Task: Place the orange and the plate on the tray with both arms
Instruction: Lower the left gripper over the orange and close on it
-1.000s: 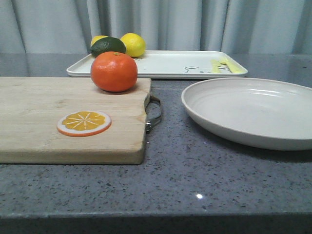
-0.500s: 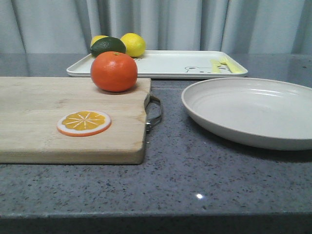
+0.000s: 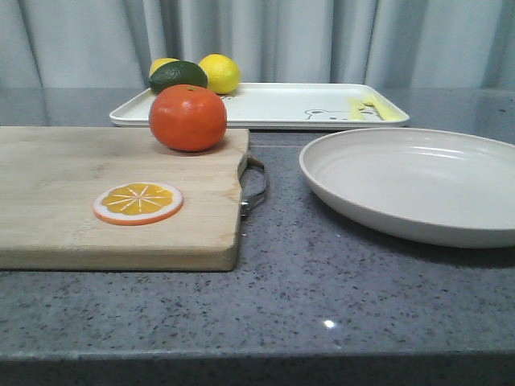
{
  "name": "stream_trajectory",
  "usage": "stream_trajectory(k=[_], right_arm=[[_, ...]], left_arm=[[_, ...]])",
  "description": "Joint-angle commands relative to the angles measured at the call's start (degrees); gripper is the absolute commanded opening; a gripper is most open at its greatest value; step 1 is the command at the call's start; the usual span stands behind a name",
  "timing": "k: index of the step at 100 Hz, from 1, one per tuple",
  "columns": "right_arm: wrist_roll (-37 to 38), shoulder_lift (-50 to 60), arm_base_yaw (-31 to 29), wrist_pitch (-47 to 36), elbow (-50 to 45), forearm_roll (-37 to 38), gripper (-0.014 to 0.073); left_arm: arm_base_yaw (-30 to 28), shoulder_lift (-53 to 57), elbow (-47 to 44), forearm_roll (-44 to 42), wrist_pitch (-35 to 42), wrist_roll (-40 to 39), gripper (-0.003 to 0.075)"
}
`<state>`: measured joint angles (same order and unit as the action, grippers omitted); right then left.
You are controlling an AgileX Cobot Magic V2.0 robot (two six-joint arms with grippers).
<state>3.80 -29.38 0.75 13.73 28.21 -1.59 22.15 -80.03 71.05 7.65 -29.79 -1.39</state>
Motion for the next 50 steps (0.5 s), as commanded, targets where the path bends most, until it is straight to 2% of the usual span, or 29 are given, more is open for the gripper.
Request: stream_trajectory(k=[1,25,50], right_arm=[[0.23,-0.63,-0.21,-4.62,2.1,0.29,-0.0067],[0.23,-0.63,-0.21,-4.62,2.1,0.29,-0.0067],[0.23,-0.63,-0.21,-4.5,2.1,0.29,-0.0067]], left_arm=[[2.3,-2.34,6.62,2.41,-2.13,-0.31,0.0662],[4.71,-13.23,18.6,6.23,-16.24,-0.31,0.0662],[5.59,-19.29,23.14,6.63,-22.64,-0.21,0.0662]])
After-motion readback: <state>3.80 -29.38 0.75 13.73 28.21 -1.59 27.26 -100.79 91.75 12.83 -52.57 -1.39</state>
